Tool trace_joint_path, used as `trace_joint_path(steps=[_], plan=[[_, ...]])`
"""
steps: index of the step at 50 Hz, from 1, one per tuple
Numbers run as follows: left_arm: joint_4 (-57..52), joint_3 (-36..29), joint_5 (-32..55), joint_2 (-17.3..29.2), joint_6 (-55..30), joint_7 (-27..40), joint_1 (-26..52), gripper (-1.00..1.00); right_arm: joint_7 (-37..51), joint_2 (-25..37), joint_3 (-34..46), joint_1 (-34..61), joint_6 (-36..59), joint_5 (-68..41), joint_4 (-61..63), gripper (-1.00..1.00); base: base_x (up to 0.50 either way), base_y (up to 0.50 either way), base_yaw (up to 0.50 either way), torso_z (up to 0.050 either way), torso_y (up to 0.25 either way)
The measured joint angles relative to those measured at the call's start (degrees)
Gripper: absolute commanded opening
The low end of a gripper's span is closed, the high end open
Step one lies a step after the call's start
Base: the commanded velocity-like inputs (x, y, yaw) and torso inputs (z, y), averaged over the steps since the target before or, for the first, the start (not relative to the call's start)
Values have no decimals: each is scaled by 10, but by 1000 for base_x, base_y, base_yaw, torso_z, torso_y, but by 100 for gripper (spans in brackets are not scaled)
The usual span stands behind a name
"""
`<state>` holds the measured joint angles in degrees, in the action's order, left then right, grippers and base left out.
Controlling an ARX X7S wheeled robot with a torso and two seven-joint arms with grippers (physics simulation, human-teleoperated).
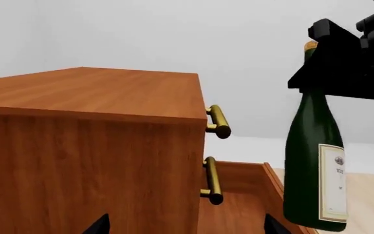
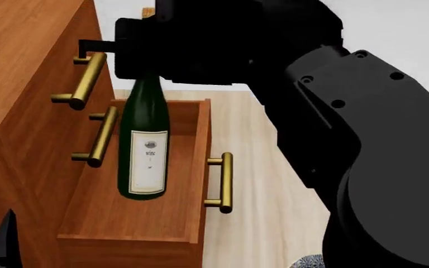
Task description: Put the wine bottle in the bottom drawer of the cabinet.
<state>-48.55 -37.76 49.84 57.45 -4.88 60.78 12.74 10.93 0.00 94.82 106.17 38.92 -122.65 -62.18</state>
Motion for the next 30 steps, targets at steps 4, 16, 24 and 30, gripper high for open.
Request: trace_joint_path(steps=[4, 16, 24, 30], plan=[[0, 0, -2, 0, 1, -1, -1, 100, 1, 0, 0, -2, 3, 6, 3, -100, 0, 0, 0, 0, -138], [3, 0, -4, -1, 4, -4, -3, 100, 1, 0, -2, -6, 8, 15, 10, -100, 0, 0, 0, 0, -138], [4, 1, -4, 0, 6, -5, -6, 100, 0, 0, -2, -7, 11, 20, 14, -100, 0, 0, 0, 0, -138], [4, 2, -2, 2, 7, -3, -7, 100, -1, 0, -3, -6, 14, 24, 17, -100, 0, 0, 0, 0, -139]])
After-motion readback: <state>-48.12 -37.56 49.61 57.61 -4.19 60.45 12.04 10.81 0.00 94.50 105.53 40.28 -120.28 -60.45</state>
